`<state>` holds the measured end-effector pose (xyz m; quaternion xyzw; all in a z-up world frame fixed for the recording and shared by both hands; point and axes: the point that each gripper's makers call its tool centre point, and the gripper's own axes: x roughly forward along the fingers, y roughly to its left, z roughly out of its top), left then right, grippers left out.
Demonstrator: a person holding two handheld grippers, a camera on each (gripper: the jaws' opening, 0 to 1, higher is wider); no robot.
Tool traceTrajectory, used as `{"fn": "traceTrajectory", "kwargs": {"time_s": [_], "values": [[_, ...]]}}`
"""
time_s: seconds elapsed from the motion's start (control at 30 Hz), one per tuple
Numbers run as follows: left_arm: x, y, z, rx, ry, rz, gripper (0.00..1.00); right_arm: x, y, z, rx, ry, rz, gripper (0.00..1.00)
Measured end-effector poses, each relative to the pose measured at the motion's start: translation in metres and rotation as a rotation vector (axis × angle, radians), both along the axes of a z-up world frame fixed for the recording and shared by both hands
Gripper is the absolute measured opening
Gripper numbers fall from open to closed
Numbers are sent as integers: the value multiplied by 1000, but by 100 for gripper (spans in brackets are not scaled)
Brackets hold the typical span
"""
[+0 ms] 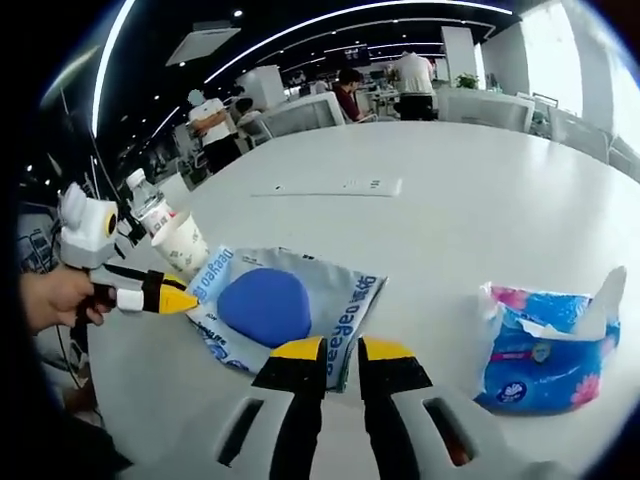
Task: Arrange the tabletop items into an orderly group along one side of the table until the central work area is clear of visible clutter.
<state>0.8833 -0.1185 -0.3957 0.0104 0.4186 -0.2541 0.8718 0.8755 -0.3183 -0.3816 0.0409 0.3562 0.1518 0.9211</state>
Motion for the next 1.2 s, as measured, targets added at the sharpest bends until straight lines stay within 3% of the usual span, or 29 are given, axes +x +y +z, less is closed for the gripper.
{"fn": "traceTrajectory", "kwargs": {"time_s": [0.3,0.47,0.57,0.87,1.2], "values": [[-7,2,9,1,-13,-4,24,-9,-1,10,-2,-19,5,23],[-13,-8,20,-5,-38,-27,32,-9,-7,15,7,-32,-6,34],[-16,-16,23,-2,-40,-34,39,-10,-14,21,-7,-53,-16,37],[-18,-42,29,-15,-51,-79,47,-19,-36,39,-30,-92,-40,47],[-18,-84,38,-32,-45,-153,54,-23,-82,56,-103,-154,-102,52]]}}
